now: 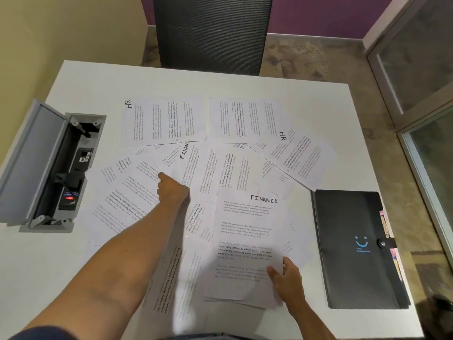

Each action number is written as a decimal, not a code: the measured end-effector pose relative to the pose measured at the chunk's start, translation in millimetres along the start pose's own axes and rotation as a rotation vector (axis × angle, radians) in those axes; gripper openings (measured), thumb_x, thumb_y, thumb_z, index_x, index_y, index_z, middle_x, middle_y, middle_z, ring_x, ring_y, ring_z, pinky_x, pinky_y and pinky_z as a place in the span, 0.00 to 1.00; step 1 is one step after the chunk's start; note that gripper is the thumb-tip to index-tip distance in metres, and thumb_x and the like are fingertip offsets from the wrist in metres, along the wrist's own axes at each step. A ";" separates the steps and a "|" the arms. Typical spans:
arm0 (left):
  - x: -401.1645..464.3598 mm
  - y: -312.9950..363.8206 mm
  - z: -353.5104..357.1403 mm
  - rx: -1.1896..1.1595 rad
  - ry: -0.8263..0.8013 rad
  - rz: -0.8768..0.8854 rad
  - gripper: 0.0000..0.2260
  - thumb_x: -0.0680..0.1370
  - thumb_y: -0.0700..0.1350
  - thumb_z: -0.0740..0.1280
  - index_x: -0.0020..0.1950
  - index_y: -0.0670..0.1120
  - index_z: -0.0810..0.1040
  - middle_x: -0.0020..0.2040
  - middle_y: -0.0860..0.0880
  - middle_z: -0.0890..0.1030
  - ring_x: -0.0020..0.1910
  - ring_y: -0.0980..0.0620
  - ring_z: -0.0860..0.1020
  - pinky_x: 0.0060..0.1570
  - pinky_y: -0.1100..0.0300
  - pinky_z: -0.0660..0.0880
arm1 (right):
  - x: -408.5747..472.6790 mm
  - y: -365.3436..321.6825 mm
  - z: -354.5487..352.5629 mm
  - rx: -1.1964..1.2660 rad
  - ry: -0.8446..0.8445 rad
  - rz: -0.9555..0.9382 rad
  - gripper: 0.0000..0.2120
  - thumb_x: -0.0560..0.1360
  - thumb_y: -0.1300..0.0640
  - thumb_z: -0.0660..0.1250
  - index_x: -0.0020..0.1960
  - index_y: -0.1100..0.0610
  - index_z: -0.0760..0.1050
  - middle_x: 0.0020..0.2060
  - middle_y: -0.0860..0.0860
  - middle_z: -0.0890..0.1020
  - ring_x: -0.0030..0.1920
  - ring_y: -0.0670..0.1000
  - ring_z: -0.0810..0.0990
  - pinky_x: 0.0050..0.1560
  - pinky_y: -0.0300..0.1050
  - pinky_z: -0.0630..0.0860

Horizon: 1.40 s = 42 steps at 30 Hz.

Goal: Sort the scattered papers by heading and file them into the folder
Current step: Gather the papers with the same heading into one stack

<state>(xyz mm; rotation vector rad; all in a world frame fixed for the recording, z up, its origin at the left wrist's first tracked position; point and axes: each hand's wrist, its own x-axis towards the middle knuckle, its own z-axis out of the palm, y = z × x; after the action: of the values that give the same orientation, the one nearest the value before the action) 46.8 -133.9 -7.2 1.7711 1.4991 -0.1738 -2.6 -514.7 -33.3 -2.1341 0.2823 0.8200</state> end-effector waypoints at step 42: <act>-187.2 -38.5 -144.9 -0.783 -0.043 0.657 0.05 0.78 0.44 0.68 0.53 0.47 0.81 0.45 0.53 0.86 0.44 0.55 0.84 0.39 0.63 0.79 | -41.1 -39.7 3.7 0.322 -0.114 -0.167 0.15 0.78 0.62 0.69 0.64 0.53 0.76 0.55 0.49 0.84 0.54 0.50 0.83 0.59 0.51 0.80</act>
<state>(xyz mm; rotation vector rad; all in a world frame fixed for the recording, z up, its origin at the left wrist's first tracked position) -95.6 -187.0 178.3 1.4716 0.7149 0.6199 -17.6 -489.4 15.9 -1.7783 0.1617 0.7412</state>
